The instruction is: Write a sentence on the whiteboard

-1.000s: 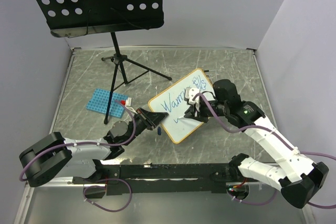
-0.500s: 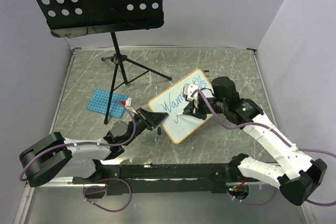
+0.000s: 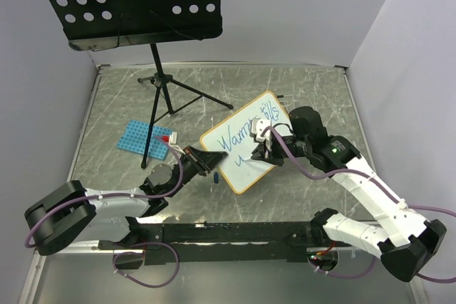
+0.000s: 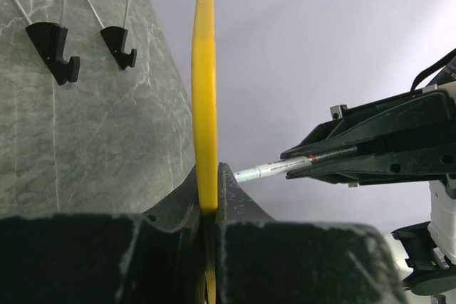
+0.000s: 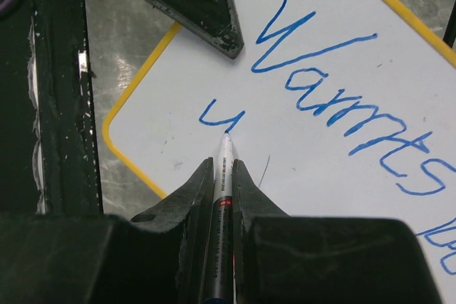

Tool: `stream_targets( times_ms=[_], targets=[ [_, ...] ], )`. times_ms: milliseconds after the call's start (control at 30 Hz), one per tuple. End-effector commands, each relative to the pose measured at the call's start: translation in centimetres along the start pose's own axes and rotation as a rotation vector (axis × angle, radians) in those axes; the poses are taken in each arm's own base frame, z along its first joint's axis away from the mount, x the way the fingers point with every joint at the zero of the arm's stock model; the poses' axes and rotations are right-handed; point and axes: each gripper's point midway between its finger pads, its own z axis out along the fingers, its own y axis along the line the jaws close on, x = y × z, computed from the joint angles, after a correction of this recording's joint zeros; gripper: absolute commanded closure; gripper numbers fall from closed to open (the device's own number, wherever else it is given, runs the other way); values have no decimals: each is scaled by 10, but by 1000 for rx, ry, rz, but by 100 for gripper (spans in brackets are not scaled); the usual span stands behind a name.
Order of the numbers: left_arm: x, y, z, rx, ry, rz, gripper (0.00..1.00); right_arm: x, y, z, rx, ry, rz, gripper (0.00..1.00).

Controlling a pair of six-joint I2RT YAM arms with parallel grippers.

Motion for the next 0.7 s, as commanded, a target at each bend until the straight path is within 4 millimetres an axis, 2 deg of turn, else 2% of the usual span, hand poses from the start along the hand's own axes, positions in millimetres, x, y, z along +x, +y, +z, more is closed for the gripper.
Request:
stream_targets(
  times_ms=[0,167,367,500,667],
  targets=[
    [-46,-91,-10,324,-145,-71,99,6,10,-7,-25,25,-7,100],
    [-48,-95,-8,331,-148,-60,99,13,21,-6,-74,36,3,100],
    [-50,-99,-3,344,-147,-54,99,8,33,-5,-150,9,2,100],
    [-49,-100,0,347,-140,-53,99,-2,36,-2,-192,-27,13,100],
    [-46,-96,1,341,-127,-56,99,-27,24,-4,-159,-97,16,100]
  ],
)
